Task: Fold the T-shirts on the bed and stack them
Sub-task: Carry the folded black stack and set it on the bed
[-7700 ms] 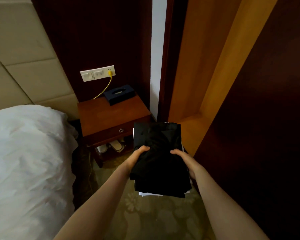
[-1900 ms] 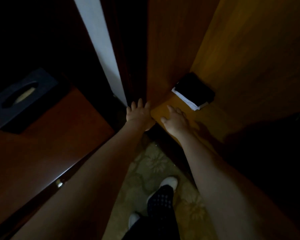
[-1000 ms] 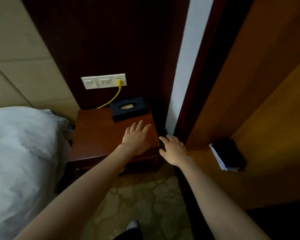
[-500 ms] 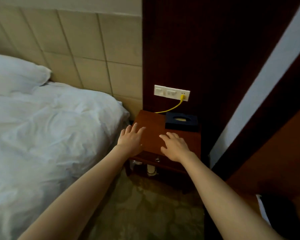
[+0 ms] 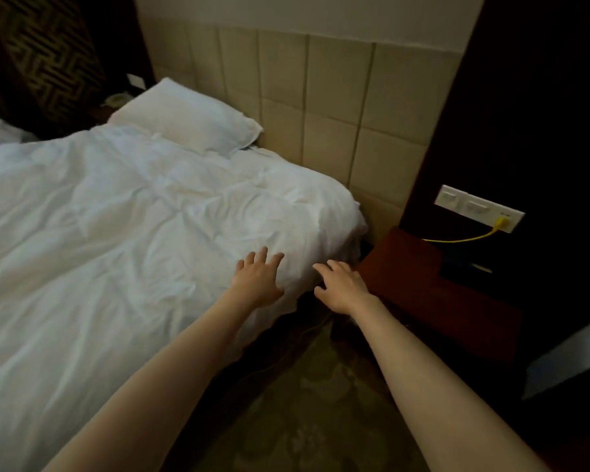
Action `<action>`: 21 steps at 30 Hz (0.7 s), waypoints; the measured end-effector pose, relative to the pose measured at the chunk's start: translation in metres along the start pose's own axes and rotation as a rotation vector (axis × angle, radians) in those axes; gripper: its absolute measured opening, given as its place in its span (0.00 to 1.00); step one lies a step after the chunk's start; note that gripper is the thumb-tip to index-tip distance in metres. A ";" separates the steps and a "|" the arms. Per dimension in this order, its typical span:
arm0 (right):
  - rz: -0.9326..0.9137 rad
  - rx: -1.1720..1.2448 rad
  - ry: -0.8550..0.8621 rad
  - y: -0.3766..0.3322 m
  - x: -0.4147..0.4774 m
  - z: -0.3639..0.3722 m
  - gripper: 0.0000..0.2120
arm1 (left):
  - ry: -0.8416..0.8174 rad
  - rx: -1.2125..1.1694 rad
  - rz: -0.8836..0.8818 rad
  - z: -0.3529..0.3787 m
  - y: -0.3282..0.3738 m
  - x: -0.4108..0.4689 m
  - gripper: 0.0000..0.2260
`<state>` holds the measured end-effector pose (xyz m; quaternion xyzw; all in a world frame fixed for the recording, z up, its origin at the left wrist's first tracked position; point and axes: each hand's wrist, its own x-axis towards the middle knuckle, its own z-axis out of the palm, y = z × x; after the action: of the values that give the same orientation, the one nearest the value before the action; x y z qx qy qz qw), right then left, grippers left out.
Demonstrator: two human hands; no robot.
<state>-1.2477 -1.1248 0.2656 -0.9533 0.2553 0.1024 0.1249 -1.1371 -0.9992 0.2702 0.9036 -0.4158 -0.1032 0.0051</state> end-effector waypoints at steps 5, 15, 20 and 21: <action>-0.086 -0.036 -0.040 -0.086 -0.006 0.026 0.26 | -0.034 -0.015 -0.108 0.008 -0.078 -0.056 0.32; -0.295 -0.122 -0.116 -0.266 -0.019 0.070 0.27 | -0.057 -0.073 -0.327 0.027 -0.227 -0.169 0.32; -0.425 -0.194 -0.155 -0.344 -0.018 0.086 0.27 | -0.056 -0.112 -0.494 0.032 -0.295 -0.218 0.32; -0.457 -0.216 -0.162 -0.363 -0.017 0.088 0.27 | -0.053 -0.134 -0.533 0.033 -0.310 -0.228 0.32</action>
<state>-1.0875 -0.7875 0.2540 -0.9827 0.0102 0.1740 0.0625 -1.0547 -0.6224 0.2497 0.9757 -0.1556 -0.1519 0.0268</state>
